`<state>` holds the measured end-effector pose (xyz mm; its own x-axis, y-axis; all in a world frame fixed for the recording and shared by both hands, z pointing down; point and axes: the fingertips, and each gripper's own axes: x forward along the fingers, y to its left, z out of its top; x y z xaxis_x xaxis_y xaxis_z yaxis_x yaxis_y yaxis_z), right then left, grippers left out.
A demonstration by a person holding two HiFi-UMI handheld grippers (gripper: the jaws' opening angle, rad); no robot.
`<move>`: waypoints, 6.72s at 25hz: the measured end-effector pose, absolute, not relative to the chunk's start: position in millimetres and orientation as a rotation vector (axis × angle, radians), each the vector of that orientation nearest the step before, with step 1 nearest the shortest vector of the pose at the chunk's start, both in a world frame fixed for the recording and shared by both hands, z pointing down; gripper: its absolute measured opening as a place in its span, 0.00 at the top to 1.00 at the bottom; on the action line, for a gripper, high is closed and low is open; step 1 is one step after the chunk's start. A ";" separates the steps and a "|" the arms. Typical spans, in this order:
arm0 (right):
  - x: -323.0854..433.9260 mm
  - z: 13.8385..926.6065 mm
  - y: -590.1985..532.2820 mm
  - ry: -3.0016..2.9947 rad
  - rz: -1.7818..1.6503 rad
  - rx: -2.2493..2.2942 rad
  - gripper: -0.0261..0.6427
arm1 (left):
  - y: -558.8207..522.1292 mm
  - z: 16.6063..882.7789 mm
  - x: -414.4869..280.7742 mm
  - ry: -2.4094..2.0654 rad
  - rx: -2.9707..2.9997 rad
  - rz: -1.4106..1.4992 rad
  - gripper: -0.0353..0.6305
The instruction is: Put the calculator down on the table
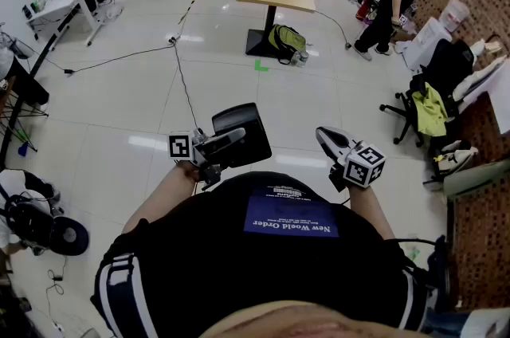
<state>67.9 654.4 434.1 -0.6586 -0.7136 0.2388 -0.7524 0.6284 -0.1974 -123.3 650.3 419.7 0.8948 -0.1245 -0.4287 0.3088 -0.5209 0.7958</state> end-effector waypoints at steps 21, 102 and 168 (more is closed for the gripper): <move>-60.8 441.9 603.7 -2.690 0.462 1.211 0.98 | 592.8 432.4 -264.3 0.082 2.017 -0.547 0.74; 246.6 444.7 -317.3 -2.885 0.475 0.909 0.98 | -264.8 420.2 43.1 -0.233 2.035 -0.596 0.74; 145.6 604.3 -654.9 -2.592 1.079 0.633 0.98 | -678.8 752.1 12.2 -0.494 1.737 0.043 0.73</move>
<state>145.6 -654.9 604.3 -0.8704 -0.2916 0.3966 -0.4869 0.6284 -0.6066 12.2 -678.8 752.1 0.9069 -0.3013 0.2945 -0.3479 -0.1411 0.9269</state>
